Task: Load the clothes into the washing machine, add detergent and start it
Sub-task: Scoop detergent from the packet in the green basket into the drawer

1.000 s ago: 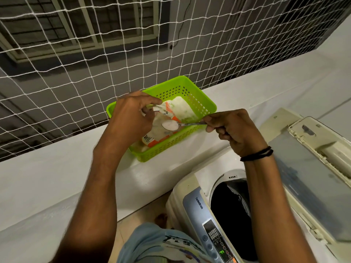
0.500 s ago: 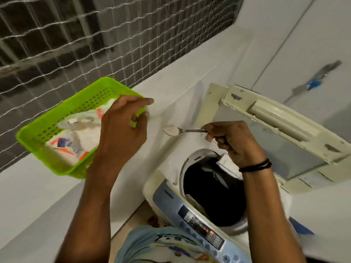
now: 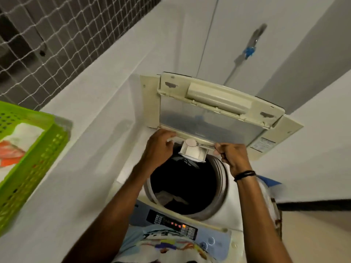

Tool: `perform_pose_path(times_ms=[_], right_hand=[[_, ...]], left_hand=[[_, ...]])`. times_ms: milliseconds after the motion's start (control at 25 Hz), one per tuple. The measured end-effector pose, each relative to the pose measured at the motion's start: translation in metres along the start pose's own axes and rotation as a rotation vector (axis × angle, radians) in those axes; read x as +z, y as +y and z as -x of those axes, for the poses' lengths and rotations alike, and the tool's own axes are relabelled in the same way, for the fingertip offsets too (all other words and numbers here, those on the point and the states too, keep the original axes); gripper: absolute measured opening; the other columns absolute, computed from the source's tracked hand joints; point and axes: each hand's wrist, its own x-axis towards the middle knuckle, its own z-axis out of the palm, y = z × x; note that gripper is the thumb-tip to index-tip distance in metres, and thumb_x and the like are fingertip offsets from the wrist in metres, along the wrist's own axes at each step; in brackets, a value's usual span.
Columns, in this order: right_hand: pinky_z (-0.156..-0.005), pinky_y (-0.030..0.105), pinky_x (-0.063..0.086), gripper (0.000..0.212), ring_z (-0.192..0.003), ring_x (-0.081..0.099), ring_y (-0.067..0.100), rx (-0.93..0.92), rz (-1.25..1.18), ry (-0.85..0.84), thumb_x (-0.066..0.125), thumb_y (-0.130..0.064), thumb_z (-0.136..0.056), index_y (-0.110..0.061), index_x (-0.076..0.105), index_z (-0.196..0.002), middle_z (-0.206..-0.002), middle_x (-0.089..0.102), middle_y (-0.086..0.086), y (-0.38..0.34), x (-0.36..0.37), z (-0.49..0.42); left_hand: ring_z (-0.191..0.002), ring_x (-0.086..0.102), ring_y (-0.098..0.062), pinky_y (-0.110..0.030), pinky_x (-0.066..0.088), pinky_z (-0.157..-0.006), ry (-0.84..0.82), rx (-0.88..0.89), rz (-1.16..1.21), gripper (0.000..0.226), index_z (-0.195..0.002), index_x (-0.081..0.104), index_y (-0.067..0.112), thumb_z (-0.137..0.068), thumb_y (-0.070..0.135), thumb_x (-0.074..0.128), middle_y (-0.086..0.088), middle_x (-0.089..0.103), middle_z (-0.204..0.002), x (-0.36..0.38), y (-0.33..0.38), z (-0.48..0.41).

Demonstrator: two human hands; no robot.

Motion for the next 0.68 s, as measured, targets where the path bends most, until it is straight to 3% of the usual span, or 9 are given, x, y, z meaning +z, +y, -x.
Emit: perform_pose_path(times_ms=[80, 160, 240, 320, 400, 680], right_hand=[[-0.057, 0.028, 0.046, 0.011, -0.064, 0.066, 0.023, 0.051, 0.018, 0.08, 0.067, -0.008, -0.069, -0.008, 0.07, -0.059, -0.062, 0.069, 0.004, 0.032, -0.002, -0.025], [-0.08, 0.035, 0.055, 0.01, -0.08, 0.073, 0.022, 0.084, 0.054, 0.15, 0.07, -0.02, -0.071, -0.015, 0.078, -0.066, -0.068, 0.075, 0.001, 0.062, 0.001, -0.046], [-0.091, 0.027, 0.05, 0.013, -0.091, 0.071, 0.018, 0.047, 0.14, 0.215, 0.07, -0.022, -0.081, -0.016, 0.08, -0.077, -0.081, 0.078, 0.002, 0.082, 0.008, -0.052], [-0.084, 0.016, 0.042, 0.015, -0.096, 0.069, 0.02, -0.036, 0.245, 0.224, 0.067, -0.02, -0.087, -0.014, 0.08, -0.088, -0.092, 0.077, 0.006, 0.097, 0.017, -0.054], [-0.078, 0.015, 0.04, 0.017, -0.095, 0.069, 0.024, -0.121, 0.346, 0.193, 0.064, -0.017, -0.091, -0.013, 0.079, -0.097, -0.096, 0.077, 0.008, 0.111, 0.027, -0.055], [-0.083, 0.032, 0.05, 0.032, -0.084, 0.064, 0.028, -0.59, 0.671, 0.195, 0.063, 0.007, -0.081, -0.007, 0.073, -0.109, -0.091, 0.072, 0.012, 0.139, 0.037, -0.051]], left_hand=[[-0.106, 0.064, -0.024, -0.028, 0.05, -0.096, -0.166, -0.065, -0.056, 0.038, -0.122, 0.066, 0.017, -0.085, 0.01, 0.061, -0.006, 0.065, -0.122, 0.043, -0.014, -0.006], [-0.112, 0.062, -0.025, -0.033, 0.049, -0.099, -0.304, -0.123, -0.137, 0.042, -0.127, 0.062, 0.017, -0.085, 0.015, 0.06, -0.006, 0.064, -0.126, 0.076, -0.024, -0.008], [-0.123, 0.055, -0.03, -0.036, 0.044, -0.105, -0.426, -0.189, -0.156, 0.049, -0.134, 0.055, 0.01, -0.085, 0.013, 0.061, -0.012, 0.058, -0.133, 0.099, -0.033, -0.006], [-0.135, 0.044, -0.03, -0.037, 0.039, -0.111, -0.535, -0.241, -0.184, 0.061, -0.144, 0.042, 0.008, -0.086, 0.012, 0.061, -0.013, 0.048, -0.145, 0.113, -0.038, -0.005], [-0.14, 0.038, -0.029, -0.035, 0.035, -0.114, -0.604, -0.269, -0.215, 0.068, -0.149, 0.032, 0.008, -0.088, 0.013, 0.06, -0.012, 0.04, -0.152, 0.12, -0.045, -0.003], [-0.141, 0.036, -0.028, -0.034, 0.033, -0.114, -0.59, -0.281, -0.199, 0.071, -0.152, 0.027, 0.009, -0.089, 0.014, 0.06, -0.011, 0.036, -0.154, 0.125, -0.054, -0.003]])
